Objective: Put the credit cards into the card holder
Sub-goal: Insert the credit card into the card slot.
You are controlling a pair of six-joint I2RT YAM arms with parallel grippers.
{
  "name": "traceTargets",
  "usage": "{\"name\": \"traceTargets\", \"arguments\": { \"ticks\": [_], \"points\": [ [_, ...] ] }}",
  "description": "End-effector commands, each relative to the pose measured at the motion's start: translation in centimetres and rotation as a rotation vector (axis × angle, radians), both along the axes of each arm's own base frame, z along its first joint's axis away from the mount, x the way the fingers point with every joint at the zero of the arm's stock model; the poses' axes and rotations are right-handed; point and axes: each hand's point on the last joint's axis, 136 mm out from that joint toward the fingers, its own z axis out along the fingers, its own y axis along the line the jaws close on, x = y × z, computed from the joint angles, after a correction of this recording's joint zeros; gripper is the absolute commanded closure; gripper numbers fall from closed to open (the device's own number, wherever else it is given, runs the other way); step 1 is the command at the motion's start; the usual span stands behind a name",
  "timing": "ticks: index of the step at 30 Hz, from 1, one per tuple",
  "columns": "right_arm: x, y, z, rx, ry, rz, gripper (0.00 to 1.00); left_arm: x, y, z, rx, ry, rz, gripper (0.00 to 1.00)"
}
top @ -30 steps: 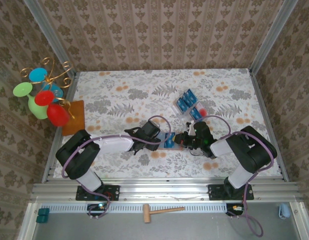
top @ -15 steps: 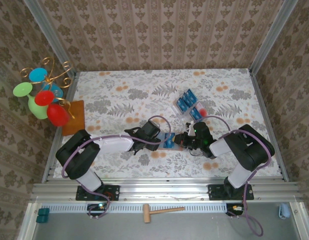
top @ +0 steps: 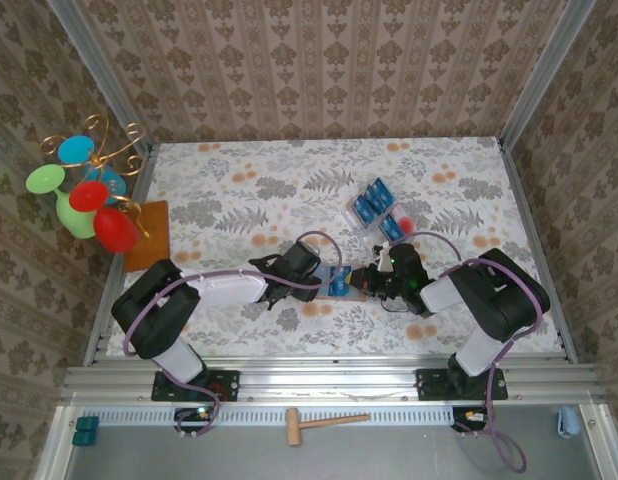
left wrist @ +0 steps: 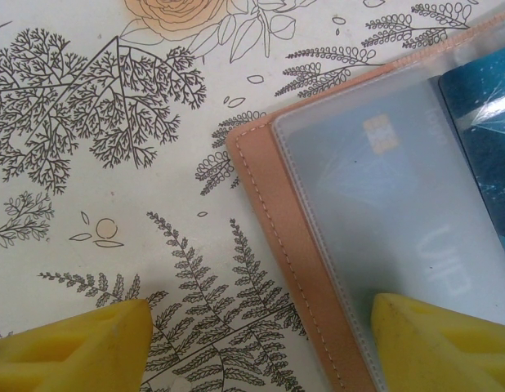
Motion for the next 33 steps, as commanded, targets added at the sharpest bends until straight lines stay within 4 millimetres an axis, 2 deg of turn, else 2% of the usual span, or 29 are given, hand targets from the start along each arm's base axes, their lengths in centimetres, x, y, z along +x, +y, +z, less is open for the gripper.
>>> {"name": "traceTargets", "arguments": {
  "ticks": [1, 22, 33],
  "points": [
    [-1.4, -0.8, -2.0, -0.048, 0.063, 0.017, 1.00, -0.6, 0.8, -1.0, 0.044, 0.021, 0.015, 0.27],
    [-1.0, 0.6, -2.4, -0.024, 0.092, 0.065, 1.00, -0.6, 0.7, -1.0, 0.044, 0.021, 0.014, 0.28],
    [-0.7, 0.1, -2.6, -0.037, 0.089, 0.038, 1.00, -0.8, 0.7, -1.0, 0.046, 0.023, 0.011, 0.27]
  ]
}}
